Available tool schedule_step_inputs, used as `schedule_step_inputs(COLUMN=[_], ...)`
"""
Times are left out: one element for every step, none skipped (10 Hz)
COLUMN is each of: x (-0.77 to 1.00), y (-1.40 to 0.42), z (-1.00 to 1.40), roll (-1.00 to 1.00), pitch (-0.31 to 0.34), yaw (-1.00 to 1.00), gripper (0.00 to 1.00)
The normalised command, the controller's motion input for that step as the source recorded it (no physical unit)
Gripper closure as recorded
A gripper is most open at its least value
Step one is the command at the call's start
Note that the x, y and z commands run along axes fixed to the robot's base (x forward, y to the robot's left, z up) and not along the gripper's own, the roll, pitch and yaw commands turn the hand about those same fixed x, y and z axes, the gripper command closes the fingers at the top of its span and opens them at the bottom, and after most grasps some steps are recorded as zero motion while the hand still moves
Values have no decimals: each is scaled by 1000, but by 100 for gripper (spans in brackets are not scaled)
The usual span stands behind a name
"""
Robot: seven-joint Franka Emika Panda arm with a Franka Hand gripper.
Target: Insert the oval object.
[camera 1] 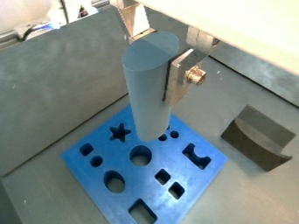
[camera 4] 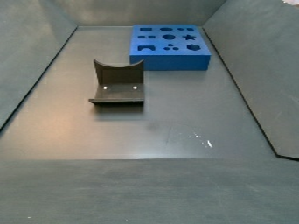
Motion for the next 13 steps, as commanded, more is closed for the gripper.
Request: schedule_step_inputs(x=[-200, -243, -223, -137, -100, -37, 0, 0, 0, 0, 0, 0, 0], y=[-117, -211, -166, -171, -140, -74, 0, 0, 0, -3, -20, -54, -80], z=[-671, -691, -711, -629, -566, -500, -517, -509, -449, -431, -429, -280, -189], roll=[-223, -164, -94, -26, -41, -44, 0, 0, 0, 0, 0, 0, 44], pitch=[0, -106, -179, -210, -171, -91, -10, 0, 0, 0, 0, 0, 0], yaw=[-683, -703, -831, -914, -923, -971, -1000, -1000, -1000, -1000, -1000, -1000, -1000], gripper=[100, 100, 100, 100, 100, 100, 100, 100, 100, 100, 100, 100, 100])
